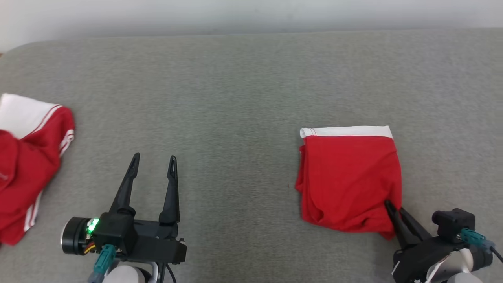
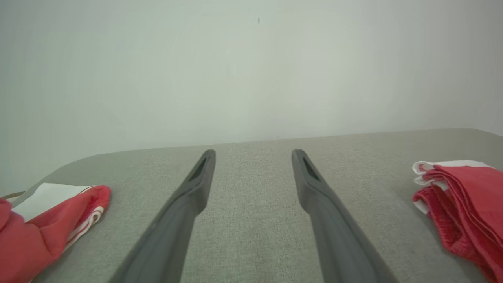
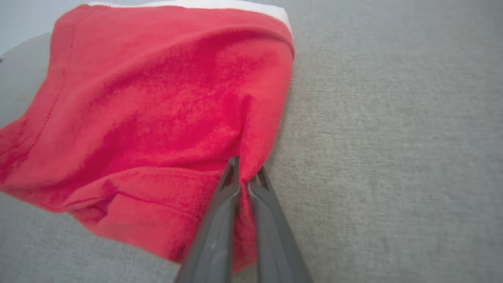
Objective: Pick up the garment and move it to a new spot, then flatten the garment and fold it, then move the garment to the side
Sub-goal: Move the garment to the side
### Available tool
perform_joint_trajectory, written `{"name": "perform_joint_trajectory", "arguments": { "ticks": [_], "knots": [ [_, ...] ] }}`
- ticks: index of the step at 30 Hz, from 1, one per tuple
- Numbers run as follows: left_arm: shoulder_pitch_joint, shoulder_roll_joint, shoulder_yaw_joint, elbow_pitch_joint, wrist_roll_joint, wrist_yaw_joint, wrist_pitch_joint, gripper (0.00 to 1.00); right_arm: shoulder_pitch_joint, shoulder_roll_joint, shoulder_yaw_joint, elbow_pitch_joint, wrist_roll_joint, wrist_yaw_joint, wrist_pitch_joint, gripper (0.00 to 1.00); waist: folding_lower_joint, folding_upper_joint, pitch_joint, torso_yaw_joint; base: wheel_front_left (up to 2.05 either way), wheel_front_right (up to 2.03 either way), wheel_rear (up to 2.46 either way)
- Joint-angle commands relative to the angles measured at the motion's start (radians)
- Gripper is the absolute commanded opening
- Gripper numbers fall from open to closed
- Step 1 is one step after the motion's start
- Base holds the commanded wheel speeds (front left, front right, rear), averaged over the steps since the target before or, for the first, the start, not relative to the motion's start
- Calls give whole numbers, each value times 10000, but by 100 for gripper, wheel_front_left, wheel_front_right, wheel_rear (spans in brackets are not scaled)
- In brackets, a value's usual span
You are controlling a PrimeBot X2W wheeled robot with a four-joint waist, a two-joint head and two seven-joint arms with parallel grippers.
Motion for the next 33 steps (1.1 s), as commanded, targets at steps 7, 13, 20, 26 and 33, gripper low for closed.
{"name": "perform_joint_trajectory", "arguments": {
  "ticks": [7, 13, 20, 26, 33],
  "knots": [
    [-433, 309, 24, -312, 300, 92, 173, 100, -188, 25, -557, 44, -658, -10, -450, 0, 0, -1, 594, -1722, 0, 0, 0],
    [-897, 546, -3, -576, 508, 60, 462, 100, -1106, -337, -797, 901, -905, -10, -1167, 0, 0, -1, 1074, -2587, 0, 0, 0],
    [-1339, 694, -141, -759, 755, -5, 788, 100, -2589, -935, -892, 2488, -721, -10, -1857, 0, 0, -1, 1357, -3107, 0, 0, 0],
    [-1671, 711, -361, -849, 880, -77, 990, 100, -3862, -1762, -1117, 4259, -506, -10, -2176, 0, 0, -1, 1495, -3206, 0, 0, 0],
    [-2030, 754, -595, -1078, 1071, -168, 1231, 100, -4978, -2437, -1104, 5299, -454, -10, -2244, 0, 0, -1, 1877, -3189, 0, 0, 0]
  ]
}}
